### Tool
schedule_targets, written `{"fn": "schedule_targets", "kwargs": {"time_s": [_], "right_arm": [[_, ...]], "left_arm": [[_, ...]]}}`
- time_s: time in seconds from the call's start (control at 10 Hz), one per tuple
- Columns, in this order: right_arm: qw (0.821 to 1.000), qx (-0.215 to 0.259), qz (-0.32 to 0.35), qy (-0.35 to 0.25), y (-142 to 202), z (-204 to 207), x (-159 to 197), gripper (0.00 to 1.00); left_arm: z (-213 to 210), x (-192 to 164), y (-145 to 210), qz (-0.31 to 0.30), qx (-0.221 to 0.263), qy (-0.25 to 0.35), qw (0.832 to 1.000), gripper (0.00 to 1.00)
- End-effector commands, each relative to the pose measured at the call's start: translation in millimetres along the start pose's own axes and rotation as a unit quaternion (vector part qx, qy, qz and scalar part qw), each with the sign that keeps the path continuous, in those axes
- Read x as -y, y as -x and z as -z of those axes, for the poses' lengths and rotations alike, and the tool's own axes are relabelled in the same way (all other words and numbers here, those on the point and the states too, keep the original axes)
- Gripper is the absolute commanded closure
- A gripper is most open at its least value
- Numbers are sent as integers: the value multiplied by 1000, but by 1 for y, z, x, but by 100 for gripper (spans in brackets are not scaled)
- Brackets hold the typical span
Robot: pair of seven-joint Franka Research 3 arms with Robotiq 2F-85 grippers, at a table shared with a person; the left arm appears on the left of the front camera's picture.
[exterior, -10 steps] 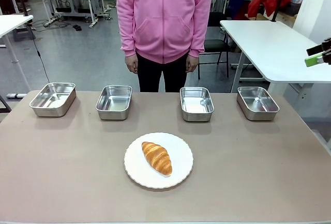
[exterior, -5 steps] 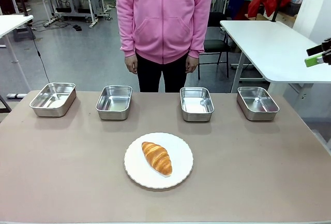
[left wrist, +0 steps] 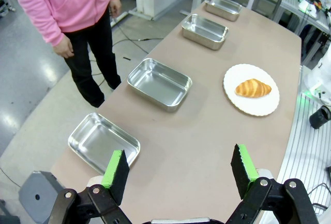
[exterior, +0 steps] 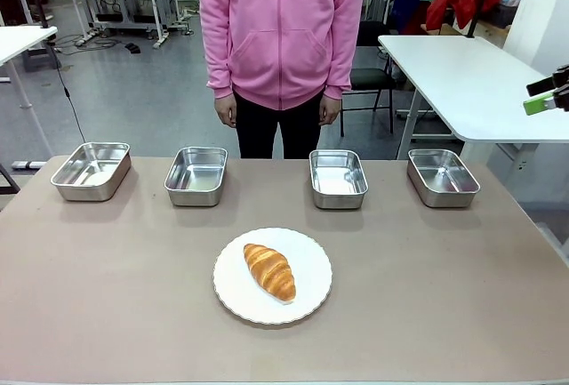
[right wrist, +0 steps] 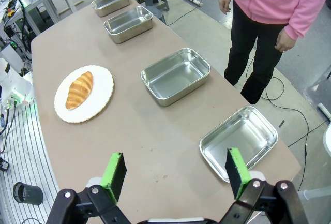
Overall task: Place the bread in the container.
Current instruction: Place the Butter Roll into the Airtight Container indicated by the human.
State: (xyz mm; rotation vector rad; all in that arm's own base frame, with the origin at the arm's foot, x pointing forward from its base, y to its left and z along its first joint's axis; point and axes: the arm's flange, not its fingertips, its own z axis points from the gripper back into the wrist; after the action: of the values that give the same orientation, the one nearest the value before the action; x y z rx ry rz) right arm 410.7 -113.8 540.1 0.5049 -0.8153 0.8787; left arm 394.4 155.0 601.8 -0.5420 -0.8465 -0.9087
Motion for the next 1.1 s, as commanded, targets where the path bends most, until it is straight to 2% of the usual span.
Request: {"fn": "schedule_targets", "kwargs": {"time_s": [0.0,1.0], "right_arm": [[1000,3,-2,-1,-2,0,-1,0],[1000,3,-2,-1,-2,0,-1,0]], "left_arm": [[-1,1,0,1,1,0,1000,0],[-1,1,0,1,1,0,1000,0]]}}
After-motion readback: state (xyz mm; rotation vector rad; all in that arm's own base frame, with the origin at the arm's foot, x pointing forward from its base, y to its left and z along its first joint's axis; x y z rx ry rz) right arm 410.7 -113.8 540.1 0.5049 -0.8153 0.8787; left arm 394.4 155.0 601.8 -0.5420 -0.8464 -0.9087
